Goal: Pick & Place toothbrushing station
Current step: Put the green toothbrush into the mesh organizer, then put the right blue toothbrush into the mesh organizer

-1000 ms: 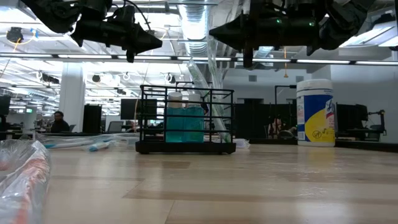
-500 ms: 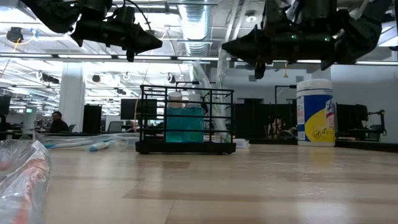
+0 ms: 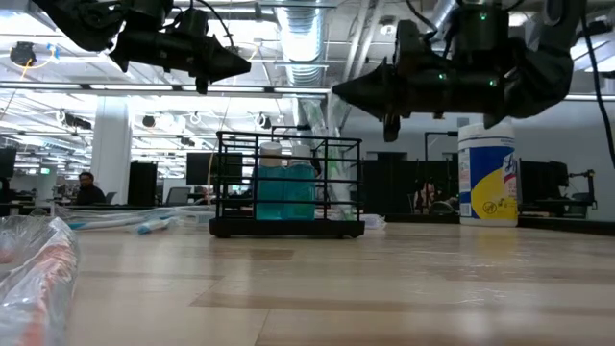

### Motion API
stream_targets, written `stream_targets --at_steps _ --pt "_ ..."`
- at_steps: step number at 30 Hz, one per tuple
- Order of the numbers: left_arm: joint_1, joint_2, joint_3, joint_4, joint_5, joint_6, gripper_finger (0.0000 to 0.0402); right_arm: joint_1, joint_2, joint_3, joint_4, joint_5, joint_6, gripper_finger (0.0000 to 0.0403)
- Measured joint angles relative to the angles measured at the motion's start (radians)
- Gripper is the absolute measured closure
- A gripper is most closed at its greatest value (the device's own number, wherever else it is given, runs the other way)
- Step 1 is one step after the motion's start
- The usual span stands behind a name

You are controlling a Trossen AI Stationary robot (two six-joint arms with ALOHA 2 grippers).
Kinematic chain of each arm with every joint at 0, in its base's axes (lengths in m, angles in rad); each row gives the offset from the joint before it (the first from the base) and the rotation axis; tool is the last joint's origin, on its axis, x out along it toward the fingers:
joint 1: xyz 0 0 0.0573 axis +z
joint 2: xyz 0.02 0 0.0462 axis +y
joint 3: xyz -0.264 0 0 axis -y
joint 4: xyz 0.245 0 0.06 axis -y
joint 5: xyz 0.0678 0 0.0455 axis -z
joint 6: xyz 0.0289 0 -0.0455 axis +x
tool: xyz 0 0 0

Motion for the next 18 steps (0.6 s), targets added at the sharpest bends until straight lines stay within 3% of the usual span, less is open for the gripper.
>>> stream_targets --at_steps 4,8,14,18 --pt "0.000 0.000 0.000 0.007 0.000 0.000 0.0367 -0.048 -0.001 0.003 0.024 -0.058 0.061 0.0360" --pt "0.000 0.000 0.000 0.008 0.000 0.003 0.0367 -0.086 -0.016 0.003 0.012 -0.131 0.100 0.0290" --pt "0.000 0.000 0.000 0.014 0.000 0.007 0.0367 -0.096 -0.020 0.006 0.047 -0.132 0.102 0.0177" --pt "0.000 0.000 0.000 0.025 -0.001 0.007 0.0365 -0.128 -0.020 0.023 0.107 -0.133 0.103 0.0136"
